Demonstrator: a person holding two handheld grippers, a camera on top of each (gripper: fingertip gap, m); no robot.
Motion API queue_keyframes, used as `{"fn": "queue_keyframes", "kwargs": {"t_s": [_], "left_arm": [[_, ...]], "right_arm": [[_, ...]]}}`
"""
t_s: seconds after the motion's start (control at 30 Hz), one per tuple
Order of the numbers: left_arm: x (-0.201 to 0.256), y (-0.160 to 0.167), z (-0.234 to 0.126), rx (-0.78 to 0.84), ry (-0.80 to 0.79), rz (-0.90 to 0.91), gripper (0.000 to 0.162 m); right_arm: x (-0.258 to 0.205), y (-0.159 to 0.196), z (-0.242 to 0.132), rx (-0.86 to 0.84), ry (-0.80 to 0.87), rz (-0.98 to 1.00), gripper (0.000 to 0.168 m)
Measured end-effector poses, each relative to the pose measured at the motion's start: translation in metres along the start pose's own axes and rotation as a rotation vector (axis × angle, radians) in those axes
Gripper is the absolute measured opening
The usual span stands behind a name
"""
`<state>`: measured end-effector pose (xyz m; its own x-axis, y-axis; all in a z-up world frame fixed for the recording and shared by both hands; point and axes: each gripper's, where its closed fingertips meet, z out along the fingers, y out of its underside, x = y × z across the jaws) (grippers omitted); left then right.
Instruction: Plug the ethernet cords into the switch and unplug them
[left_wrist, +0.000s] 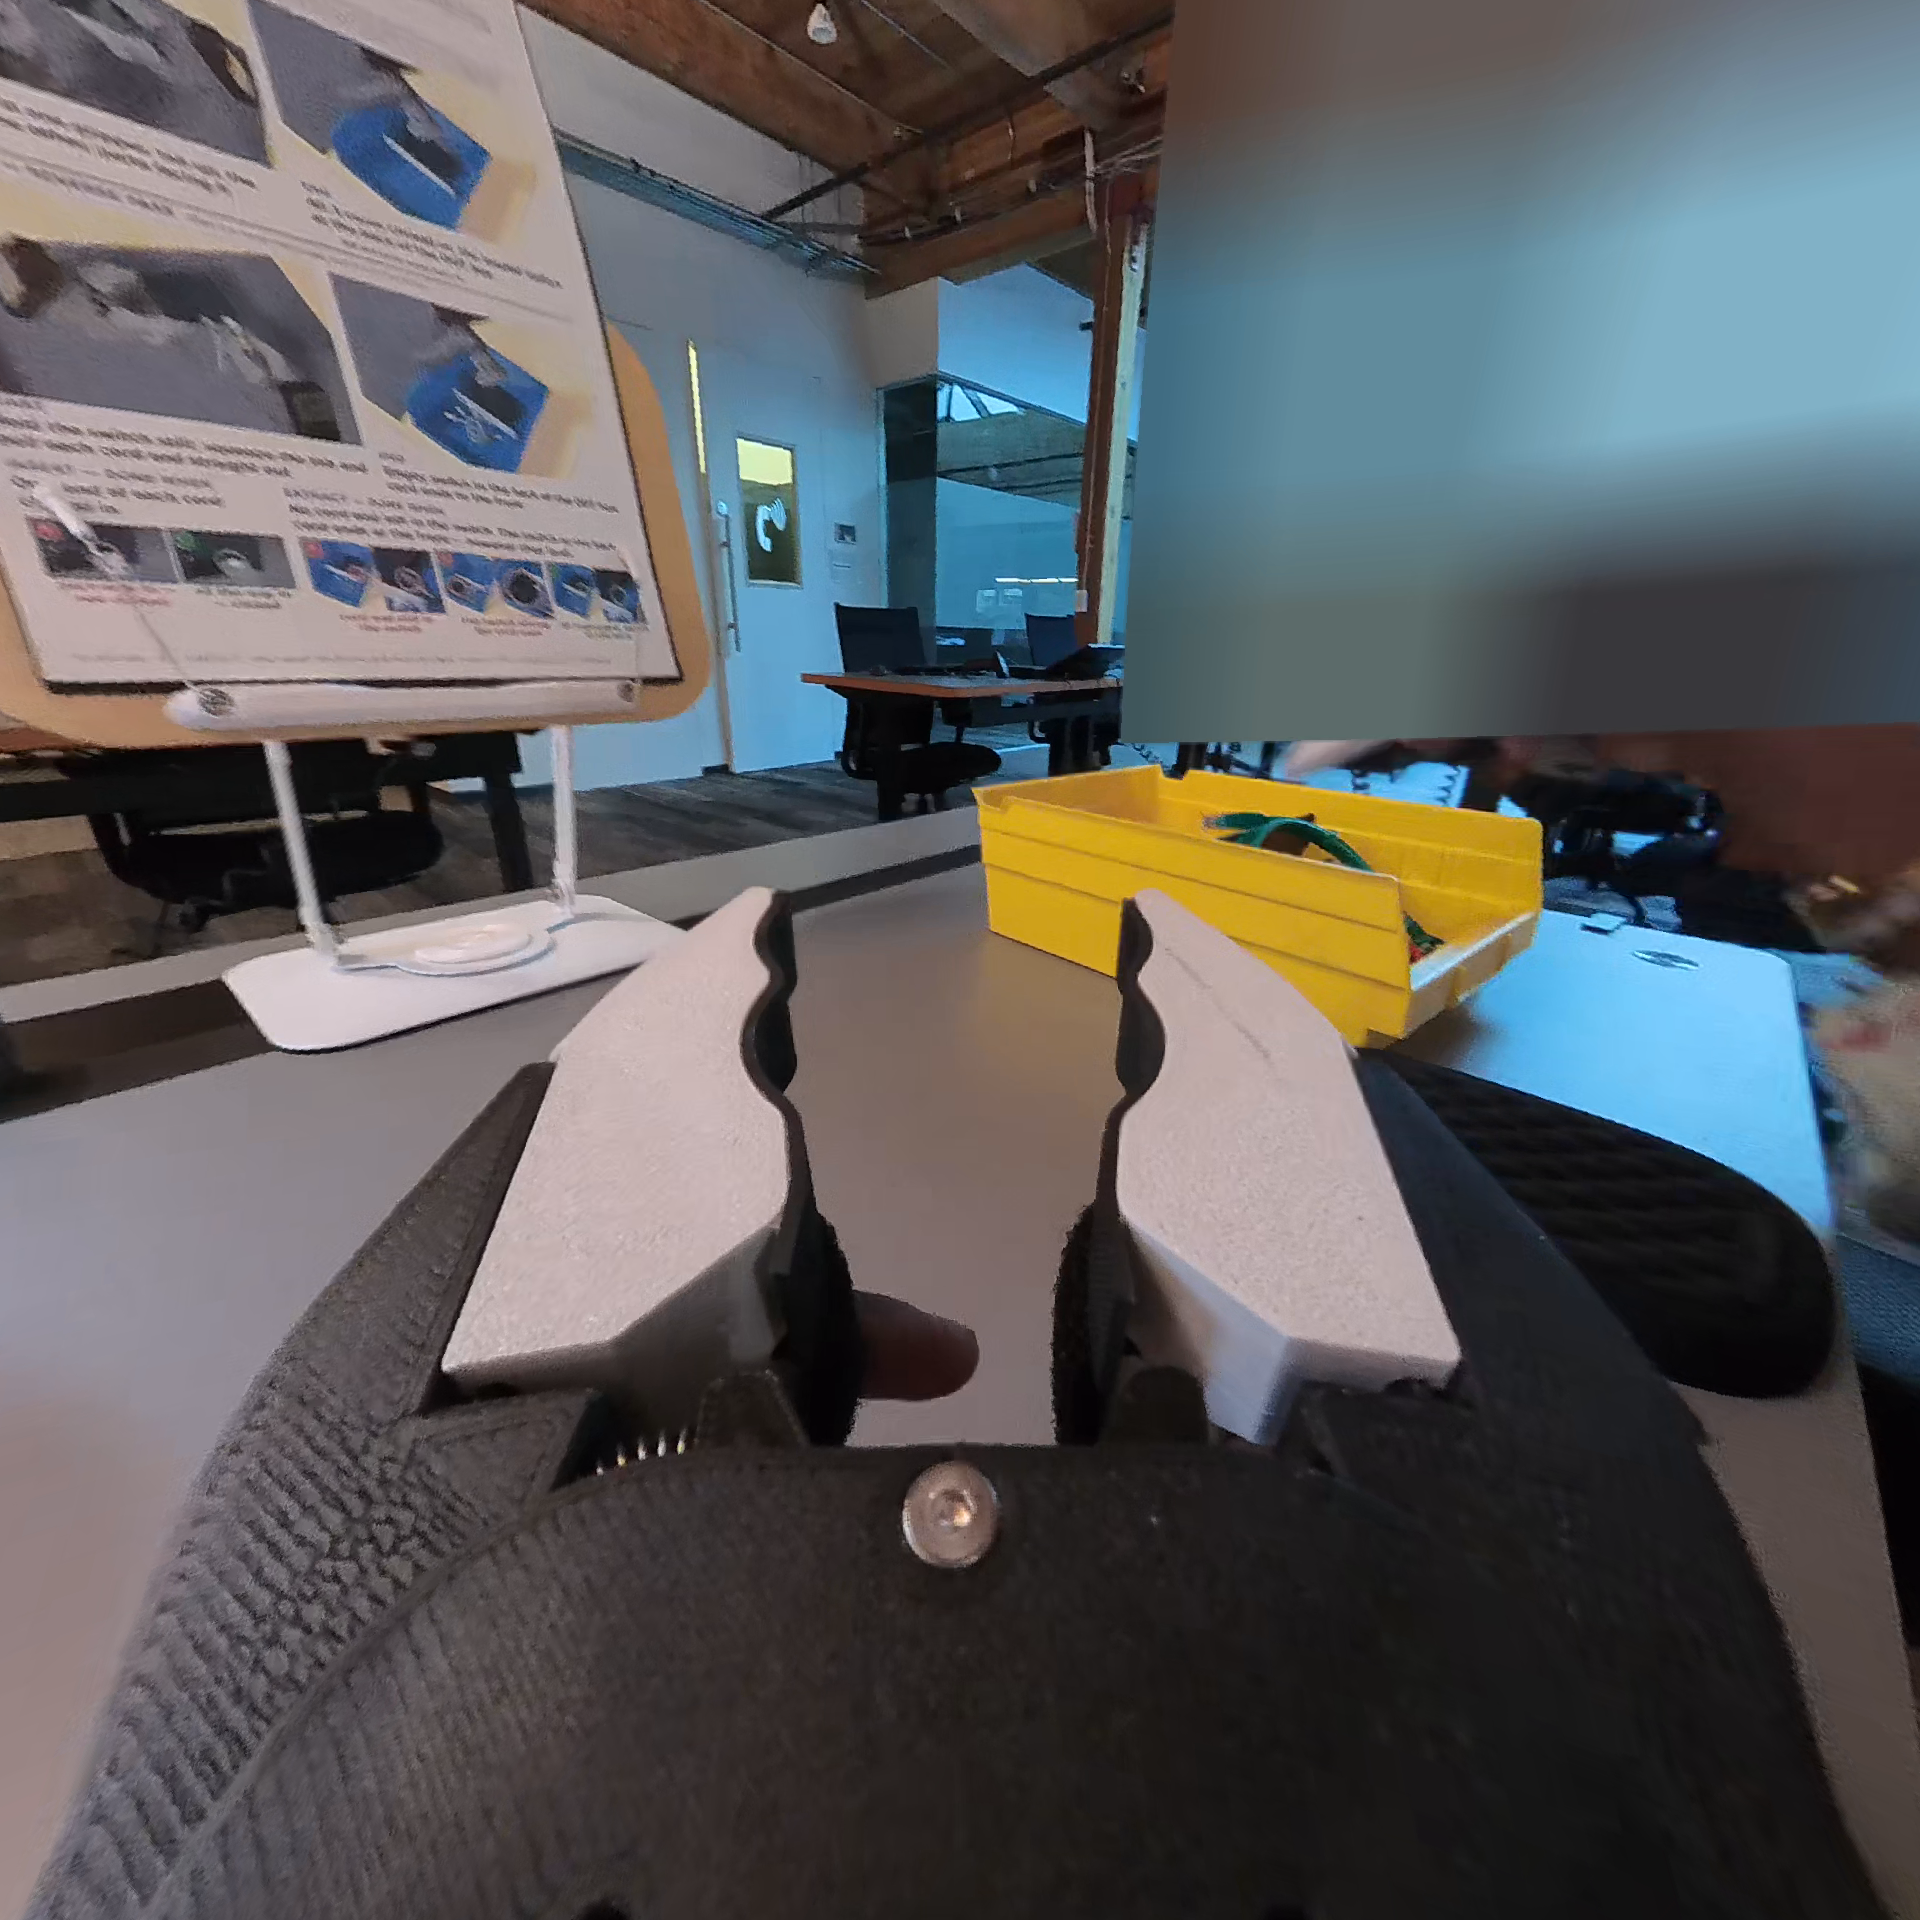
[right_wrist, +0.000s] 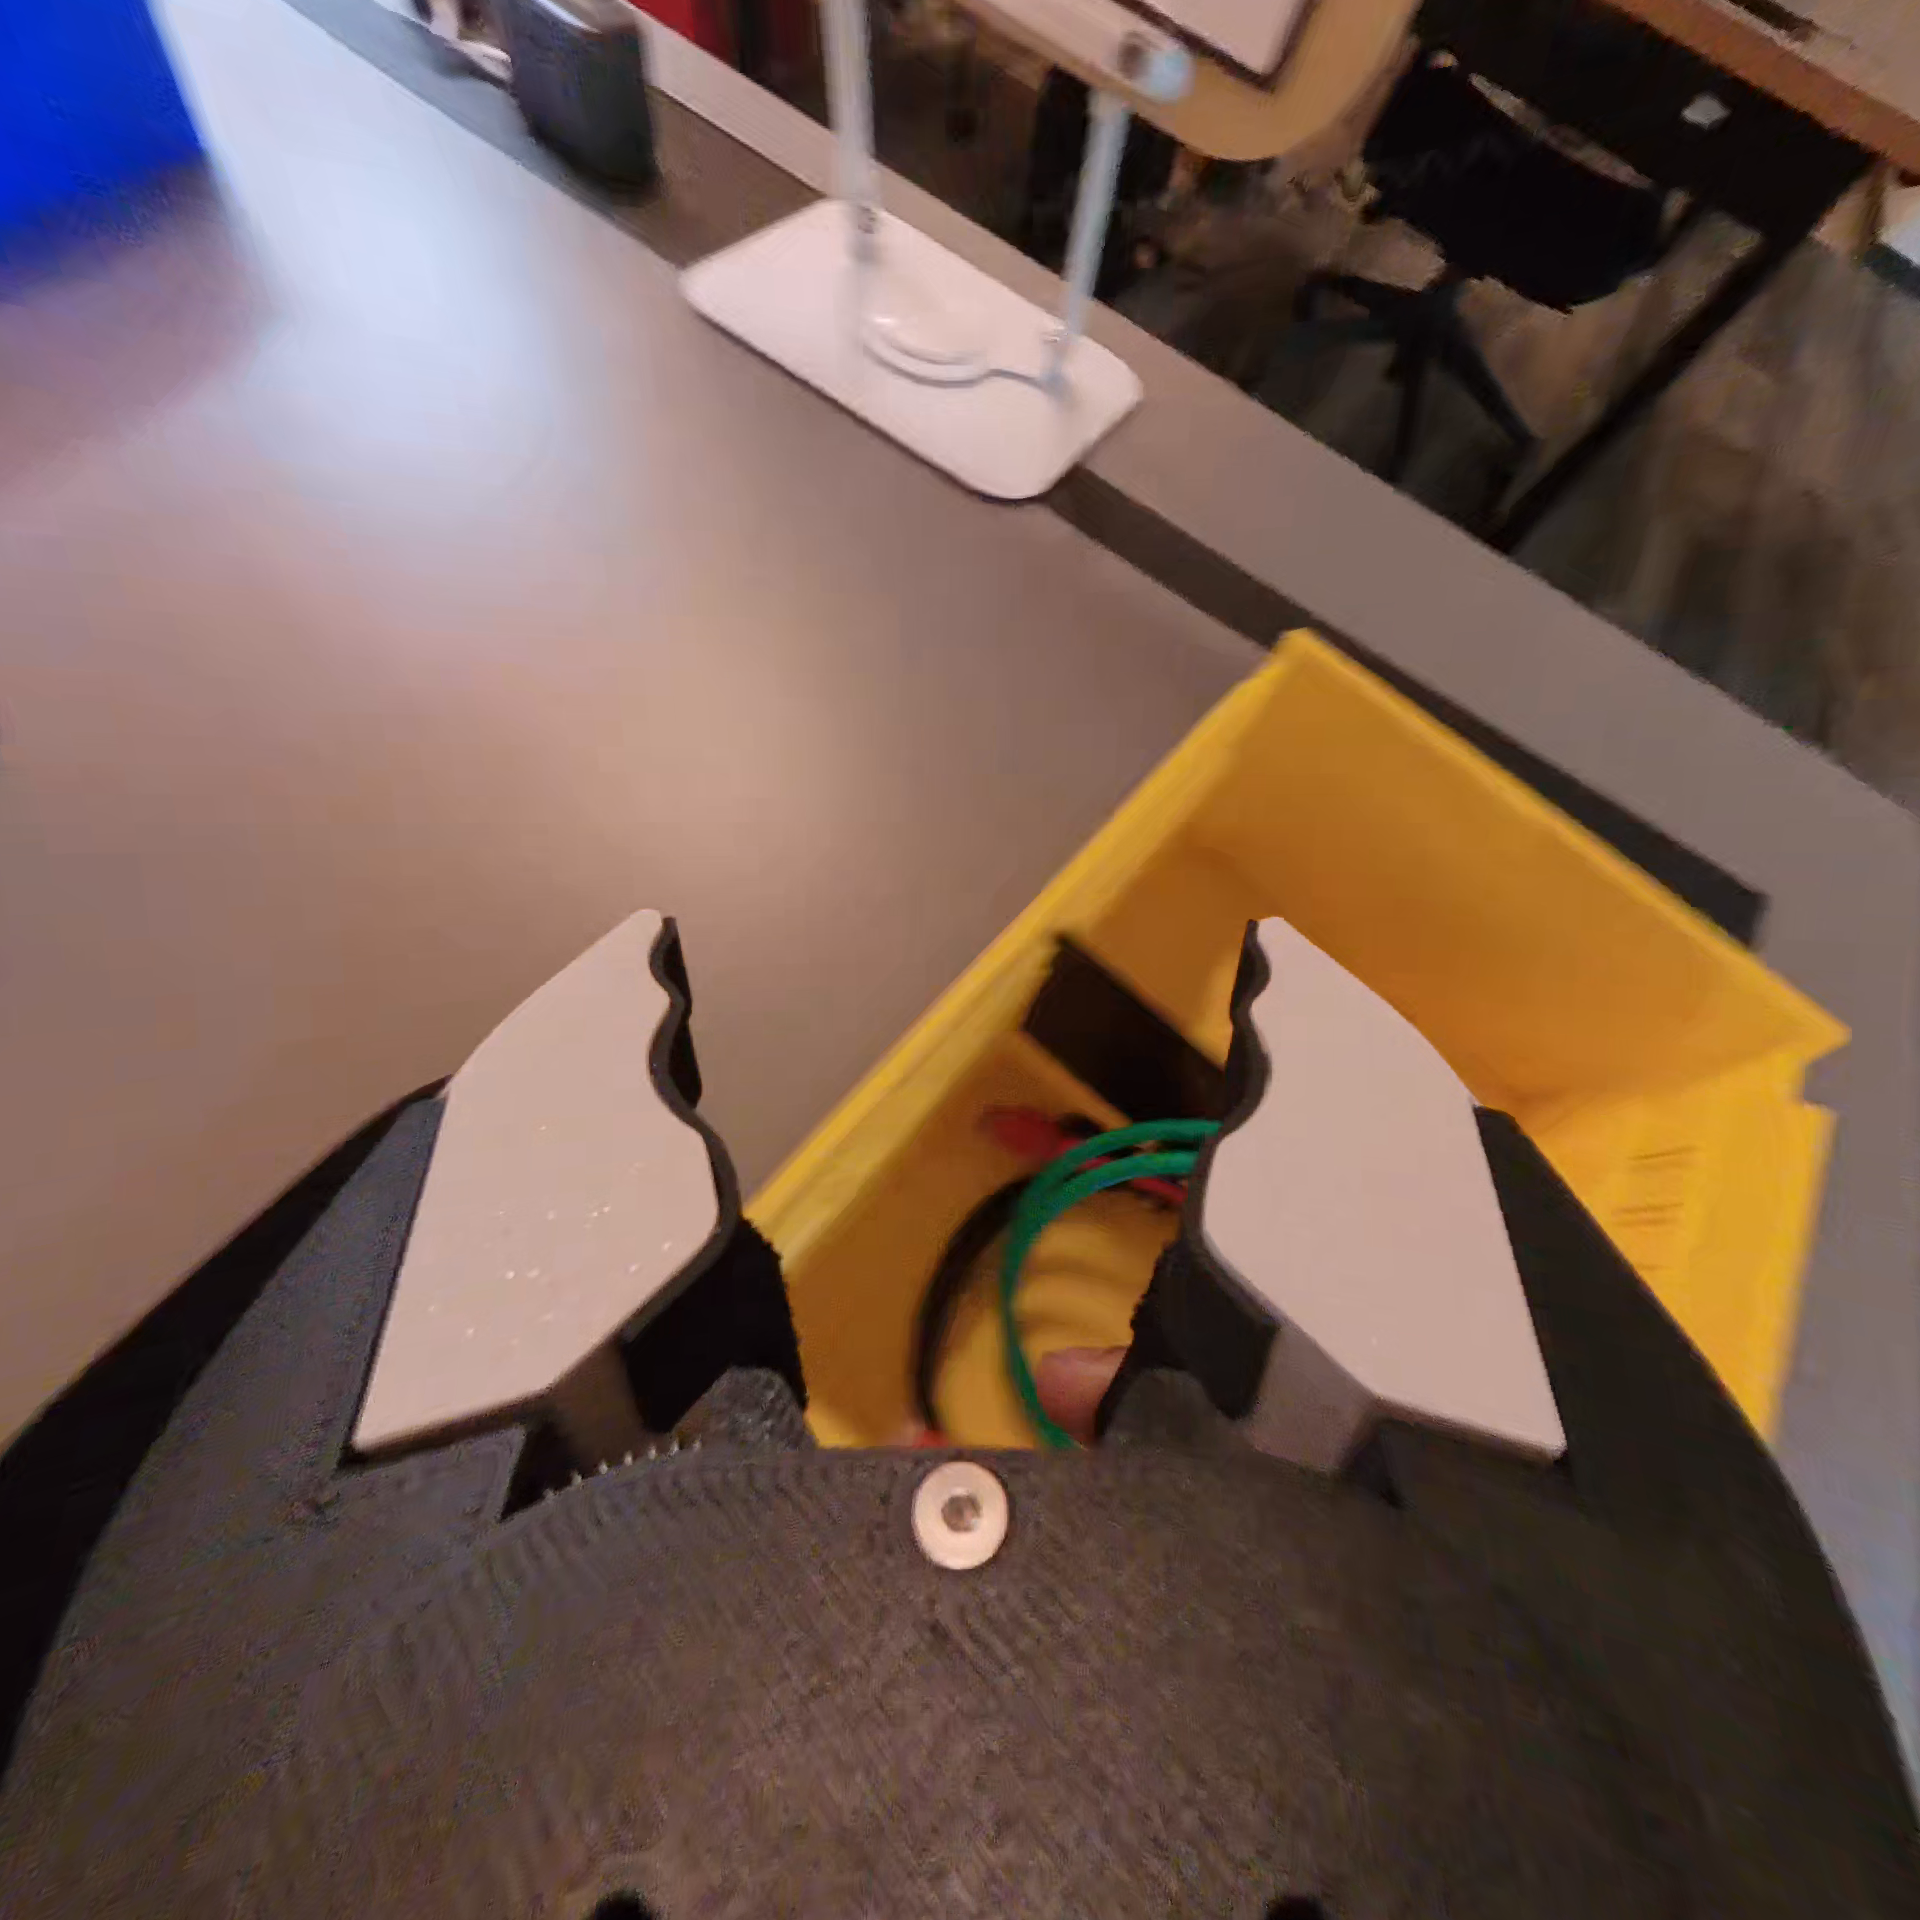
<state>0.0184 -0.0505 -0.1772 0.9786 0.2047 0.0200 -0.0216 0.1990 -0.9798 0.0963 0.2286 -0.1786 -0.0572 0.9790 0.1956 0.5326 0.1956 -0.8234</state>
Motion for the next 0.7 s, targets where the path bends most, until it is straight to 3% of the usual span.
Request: {"fn": "queue_keyframes", "kwargs": {"t_s": [0.13,0.33,0.5,0.6,0.7], "left_arm": [[-0.034,-0.024,-0.019,-0.035,-0.115,0.111,0.06],[-0.113,-0.067,-0.088,-0.051,-0.342,0.11,0.06],[-0.177,-0.03,-0.145,-0.328,-0.596,0.094,0.062],[-0.177,0.013,-0.148,-0.529,-0.507,0.02,0.054],[-0.185,0.029,-0.145,-0.535,-0.533,-0.006,0.05]], "right_arm": [[-0.054,0.031,-0.006,0.02,0.016,0.038,0.096],[-0.062,0.061,0.021,-0.067,0.101,-0.015,0.101],[-0.058,0.083,0.037,-0.14,0.129,0.1,0.083],[-0.047,0.084,0.038,-0.135,0.195,0.05,0.058],[-0.041,0.08,0.043,-0.089,0.204,0.065,0.048]]}}
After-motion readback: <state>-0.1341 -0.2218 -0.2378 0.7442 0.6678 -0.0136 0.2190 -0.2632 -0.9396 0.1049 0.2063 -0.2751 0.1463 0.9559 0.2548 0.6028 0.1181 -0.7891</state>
